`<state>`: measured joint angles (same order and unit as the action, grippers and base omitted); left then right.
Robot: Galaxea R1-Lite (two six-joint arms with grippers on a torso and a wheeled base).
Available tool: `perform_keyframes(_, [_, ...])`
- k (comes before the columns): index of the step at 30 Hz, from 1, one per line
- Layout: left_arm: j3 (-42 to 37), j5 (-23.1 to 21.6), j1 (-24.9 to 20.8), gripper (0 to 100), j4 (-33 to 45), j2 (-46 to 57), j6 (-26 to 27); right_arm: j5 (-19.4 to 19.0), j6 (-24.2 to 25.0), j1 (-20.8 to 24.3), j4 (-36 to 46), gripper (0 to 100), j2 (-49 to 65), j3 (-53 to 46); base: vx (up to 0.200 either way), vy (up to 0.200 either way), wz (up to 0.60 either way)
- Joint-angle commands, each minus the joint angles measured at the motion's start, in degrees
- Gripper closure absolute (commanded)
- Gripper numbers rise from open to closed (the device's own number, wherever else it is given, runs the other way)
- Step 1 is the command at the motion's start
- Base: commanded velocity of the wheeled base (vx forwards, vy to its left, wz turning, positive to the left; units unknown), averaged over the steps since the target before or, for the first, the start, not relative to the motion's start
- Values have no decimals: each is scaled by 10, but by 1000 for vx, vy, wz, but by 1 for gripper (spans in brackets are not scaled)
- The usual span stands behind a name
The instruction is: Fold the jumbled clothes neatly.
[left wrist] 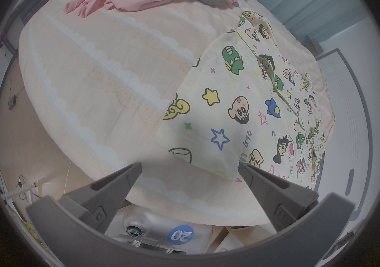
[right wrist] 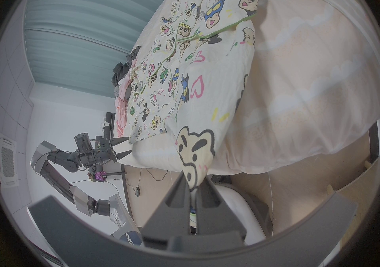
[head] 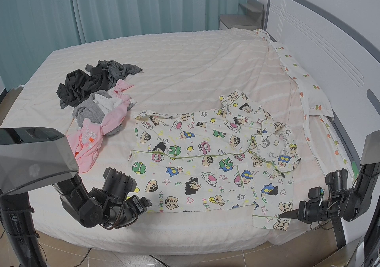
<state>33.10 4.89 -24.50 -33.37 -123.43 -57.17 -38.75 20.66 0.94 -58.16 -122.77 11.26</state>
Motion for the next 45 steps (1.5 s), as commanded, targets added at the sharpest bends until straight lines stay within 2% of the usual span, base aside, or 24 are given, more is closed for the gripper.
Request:
perform_keyframes(1, [12,8,1,0,-1,-8,0,0,0,0,0,100,-3,-1,0,0,0])
perform_keyframes(8, [49,36,1,0,-1,-28,0,-2,0,0,-1,100,-3,-4,0,0,0])
perform_keyframes(21, [67,38,-3,0,1,-37,0,-3,0,-1,-2,100,-3,-4,0,0,0])
perform_keyframes(22, [67,38,-2,100,1,-37,0,-3,0,-1,-2,100,-3,-4,0,0,0])
perform_keyframes(30, [73,40,-3,100,48,-37,9,-3,0,-1,-2,100,-3,-5,0,0,0])
perform_keyframes(37, [65,53,-5,100,56,-32,9,-3,-3,-1,-4,100,-3,-6,0,0,0])
perform_keyframes(43, [62,55,-6,100,69,-29,9,1,-7,1,-64,100,-22,-33,0,0,0])
perform_keyframes(45, [51,59,-10,100,69,-11,8,2,-5,-1,-122,100,-46,-51,0,0,0])
